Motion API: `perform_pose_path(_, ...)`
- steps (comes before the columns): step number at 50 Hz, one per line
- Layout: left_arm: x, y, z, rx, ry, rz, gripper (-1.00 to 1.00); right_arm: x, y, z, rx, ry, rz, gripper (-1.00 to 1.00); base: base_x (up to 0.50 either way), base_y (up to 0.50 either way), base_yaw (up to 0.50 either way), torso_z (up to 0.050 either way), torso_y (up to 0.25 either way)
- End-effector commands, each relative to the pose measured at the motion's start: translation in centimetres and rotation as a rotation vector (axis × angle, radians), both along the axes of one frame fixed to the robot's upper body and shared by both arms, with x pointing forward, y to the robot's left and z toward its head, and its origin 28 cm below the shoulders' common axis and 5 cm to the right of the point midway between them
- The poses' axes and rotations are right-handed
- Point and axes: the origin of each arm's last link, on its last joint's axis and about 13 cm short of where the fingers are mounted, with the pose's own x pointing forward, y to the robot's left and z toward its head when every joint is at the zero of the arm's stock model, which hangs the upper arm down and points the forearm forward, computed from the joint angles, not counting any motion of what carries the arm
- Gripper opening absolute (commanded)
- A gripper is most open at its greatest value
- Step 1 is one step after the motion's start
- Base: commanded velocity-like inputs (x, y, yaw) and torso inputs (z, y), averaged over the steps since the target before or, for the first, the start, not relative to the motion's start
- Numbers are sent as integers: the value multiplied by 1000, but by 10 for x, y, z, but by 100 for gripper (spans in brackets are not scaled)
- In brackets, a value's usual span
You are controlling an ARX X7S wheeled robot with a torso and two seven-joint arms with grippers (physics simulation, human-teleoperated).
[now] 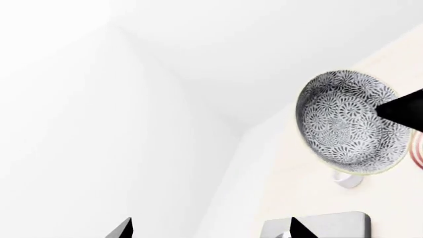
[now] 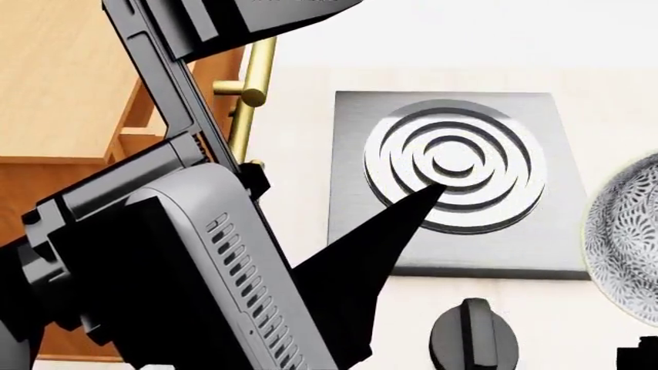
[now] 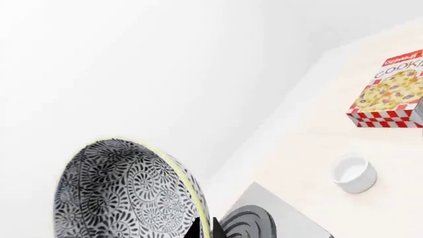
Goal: Pick the akita bowl on the wooden cabinet and place it on the plate.
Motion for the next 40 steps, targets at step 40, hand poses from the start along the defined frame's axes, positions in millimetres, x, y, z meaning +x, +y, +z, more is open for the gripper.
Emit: perform_pose_path(40, 3, 1, -9, -3, 21, 2, 100, -12, -24, 10, 594, 23, -214, -100, 0, 0, 0, 0, 0)
